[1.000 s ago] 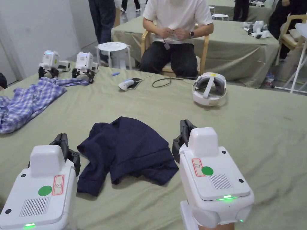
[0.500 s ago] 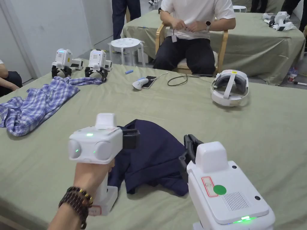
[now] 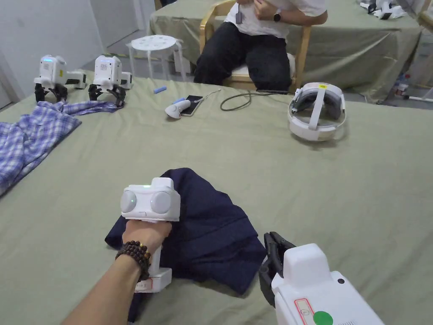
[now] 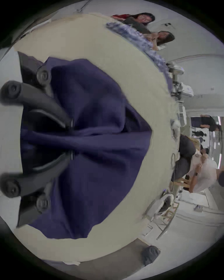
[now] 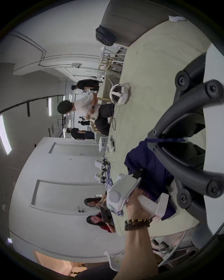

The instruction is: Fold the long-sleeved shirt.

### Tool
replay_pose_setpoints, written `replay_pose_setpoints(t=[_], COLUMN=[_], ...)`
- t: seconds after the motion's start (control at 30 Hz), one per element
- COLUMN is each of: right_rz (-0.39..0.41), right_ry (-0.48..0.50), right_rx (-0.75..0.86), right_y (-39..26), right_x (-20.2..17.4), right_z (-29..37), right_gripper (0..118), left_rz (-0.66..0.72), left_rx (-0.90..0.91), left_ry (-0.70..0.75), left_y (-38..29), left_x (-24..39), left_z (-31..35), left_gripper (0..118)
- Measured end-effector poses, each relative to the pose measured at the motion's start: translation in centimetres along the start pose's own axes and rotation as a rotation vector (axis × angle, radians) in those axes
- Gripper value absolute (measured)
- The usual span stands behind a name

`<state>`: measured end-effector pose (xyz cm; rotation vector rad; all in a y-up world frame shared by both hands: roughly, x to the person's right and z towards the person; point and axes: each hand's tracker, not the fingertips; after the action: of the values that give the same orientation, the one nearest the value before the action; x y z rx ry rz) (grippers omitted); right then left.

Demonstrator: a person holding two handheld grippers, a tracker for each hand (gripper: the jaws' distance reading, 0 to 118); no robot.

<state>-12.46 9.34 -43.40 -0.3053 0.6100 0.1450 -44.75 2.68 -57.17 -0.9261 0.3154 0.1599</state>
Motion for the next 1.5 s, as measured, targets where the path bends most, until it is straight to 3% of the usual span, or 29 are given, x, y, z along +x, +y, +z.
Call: replay_pose_setpoints(t=[0.2,0.43,0.57,0.7,0.87,0.9,0.97,1.0,1.03,1.07,1.27,1.33,1.37,1.43,1.47,1.5], right_rz=[-0.078,-0.163,-0.184,-0.210,-0.254,-0.260,-0.263,-0.263,-0.262,-0.260,-0.201,-0.194,-0.193,-0.210,-0.220,-0.224], right_ry=[-0.050,-0.211,-0.344,-0.482,-0.588,-0.593,-0.601,-0.600,-0.593,-0.584,-0.575,-0.580,-0.580,-0.582,-0.564,-0.546], right_rx=[0.010,0.057,0.076,0.056,0.016,0.010,0.006,0.002,-0.007,-0.009,-0.024,-0.034,-0.036,-0.032,-0.028,-0.030], right_y=[-0.4,-0.3,-1.2,-2.6,-4.9,-5.2,-5.1,-4.9,-4.8,-4.6,-4.5,-4.3,-3.9,-3.7,-3.7,-4.1], right_x=[2.3,8.4,13.0,17.2,20.8,21.1,21.2,21.2,21.3,21.2,20.2,19.2,18.5,17.8,17.6,17.8], right_z=[2.6,9.1,13.9,18.3,21.0,21.3,21.8,22.0,22.2,22.3,21.9,21.9,22.1,22.4,22.5,22.1], right_gripper=[3,3,3,3,3,3,3,3,3,3,3,3,3,3,3,3], left_rz=[0.020,-0.237,-0.389,-0.446,-0.573,-0.559,-0.544,-0.531,-0.493,-0.485,-0.323,-0.280,-0.250,-0.191,-0.168,-0.155], left_rx=[0.140,0.305,0.260,0.122,0.019,0.032,0.057,0.122,0.238,0.244,0.438,0.446,0.441,0.444,0.453,0.422], left_ry=[-0.174,-0.423,-0.557,-0.673,-0.676,-0.681,-0.677,-0.681,-0.681,-0.658,-0.498,-0.445,-0.425,-0.392,-0.381,-0.345], left_y=[1.8,1.4,-1.0,-5.9,-11.8,-12.3,-12.2,-11.9,-11.3,-10.9,-13.0,-15.7,-17.0,-19.8,-20.8,-21.5], left_x=[1.9,18.1,30.7,41.1,46.5,46.3,45.4,44.1,42.3,40.6,28.0,24.0,22.4,19.4,18.4,17.6], left_z=[8.2,18.3,17.5,13.6,10.6,10.5,10.8,11.5,13.2,14.2,24.5,25.1,25.8,27.5,27.9,28.1], left_gripper=[17,17,17,17,20,42,100,109,103,101,104,95,83,19,5,4])
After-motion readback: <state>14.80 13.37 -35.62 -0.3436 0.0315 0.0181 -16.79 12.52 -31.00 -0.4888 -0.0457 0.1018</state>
